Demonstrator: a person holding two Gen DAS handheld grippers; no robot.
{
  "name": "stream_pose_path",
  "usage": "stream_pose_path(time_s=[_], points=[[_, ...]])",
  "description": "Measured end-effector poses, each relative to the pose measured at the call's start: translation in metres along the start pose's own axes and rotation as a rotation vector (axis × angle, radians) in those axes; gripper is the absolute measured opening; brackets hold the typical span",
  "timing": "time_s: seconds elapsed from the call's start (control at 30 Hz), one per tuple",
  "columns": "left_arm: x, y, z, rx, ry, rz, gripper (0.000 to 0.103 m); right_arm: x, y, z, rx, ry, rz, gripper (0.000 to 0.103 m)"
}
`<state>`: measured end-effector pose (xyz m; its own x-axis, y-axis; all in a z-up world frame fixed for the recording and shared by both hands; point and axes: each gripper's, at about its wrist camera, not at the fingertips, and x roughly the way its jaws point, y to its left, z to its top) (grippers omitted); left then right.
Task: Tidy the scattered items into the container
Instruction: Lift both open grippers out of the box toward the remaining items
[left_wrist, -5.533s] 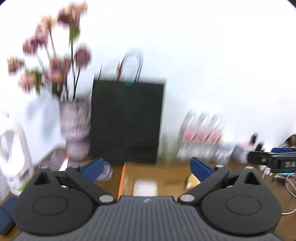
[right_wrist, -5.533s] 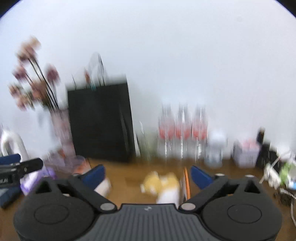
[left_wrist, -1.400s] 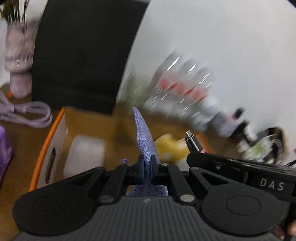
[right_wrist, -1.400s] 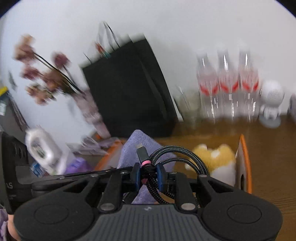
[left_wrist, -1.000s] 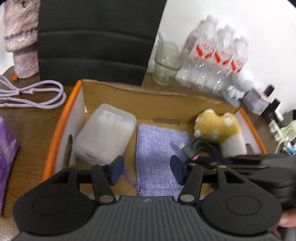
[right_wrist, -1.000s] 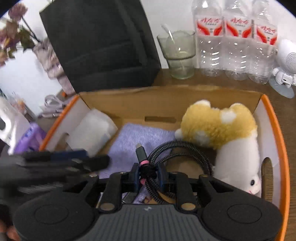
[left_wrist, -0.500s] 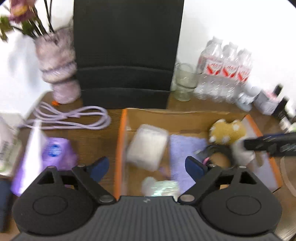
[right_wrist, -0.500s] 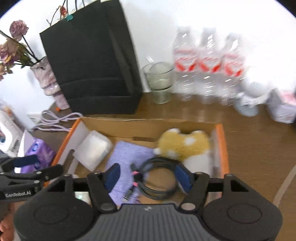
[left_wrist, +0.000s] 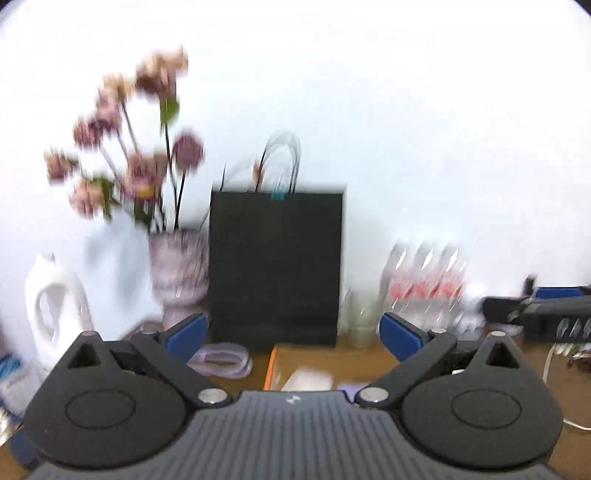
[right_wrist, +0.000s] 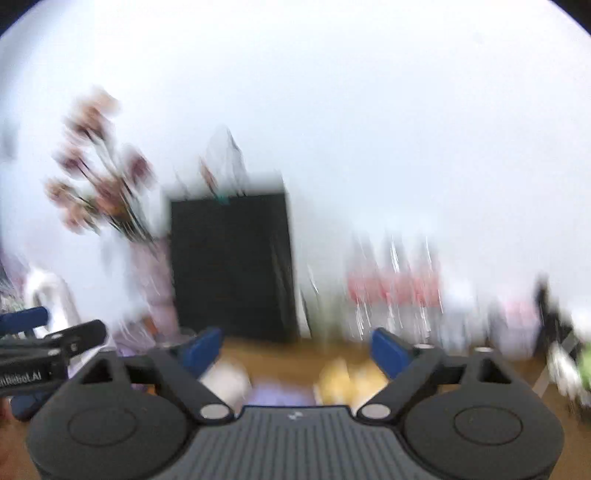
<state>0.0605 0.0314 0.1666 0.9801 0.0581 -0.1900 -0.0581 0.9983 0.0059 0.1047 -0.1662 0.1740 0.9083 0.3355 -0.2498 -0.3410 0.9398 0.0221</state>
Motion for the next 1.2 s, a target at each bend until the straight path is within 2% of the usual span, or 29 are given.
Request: stream_pose_path(time_s=[0.1, 0.27, 0.4, 0.5, 0.57, 0.67, 0.77, 0.83, 0.9, 1.0, 1.2], points=[[-0.008, -0.01, -0.016, 0.036, 0.021, -0.022, 0.102, 0.005, 0.015, -0.021, -0.048, 0.087, 0.005, 0.095], [-0.012, -0.01, -0.021, 0.043, 0.043, -0.025, 0.102, -0.002, 0.022, -0.029, -0.027, 0.094, -0.027, 0.093], [-0.035, -0.005, -0.034, 0.028, 0.061, -0.012, 0.102, -0.03, 0.024, -0.039, -0.012, 0.067, -0.052, 0.093], [-0.079, -0.006, -0.06, 0.026, 0.04, 0.027, 0.103, -0.076, 0.024, -0.069, 0.062, 0.053, -0.113, 0.098], [-0.108, -0.006, -0.082, 0.021, 0.04, 0.0, 0.103, -0.109, 0.024, -0.099, 0.103, 0.038, -0.089, 0.102], [-0.141, -0.006, -0.114, 0.003, 0.089, -0.024, 0.103, -0.139, 0.028, -0.141, 0.059, 0.064, -0.05, 0.102], [-0.163, -0.008, -0.143, -0.043, 0.15, -0.041, 0.103, -0.156, 0.032, -0.167, 0.026, 0.122, -0.113, 0.102], [-0.172, -0.012, -0.158, -0.052, 0.19, -0.054, 0.103, -0.167, 0.032, -0.179, 0.033, 0.141, -0.095, 0.102], [-0.177, -0.016, -0.168, -0.039, 0.208, -0.075, 0.103, -0.177, 0.032, -0.186, 0.041, 0.124, -0.1, 0.103], [-0.174, -0.016, -0.171, -0.025, 0.216, -0.064, 0.103, -0.185, 0.038, -0.191, 0.025, 0.088, -0.127, 0.103], [-0.152, -0.009, -0.166, -0.021, 0.252, -0.048, 0.103, -0.172, 0.039, -0.191, 0.044, 0.124, -0.045, 0.103]])
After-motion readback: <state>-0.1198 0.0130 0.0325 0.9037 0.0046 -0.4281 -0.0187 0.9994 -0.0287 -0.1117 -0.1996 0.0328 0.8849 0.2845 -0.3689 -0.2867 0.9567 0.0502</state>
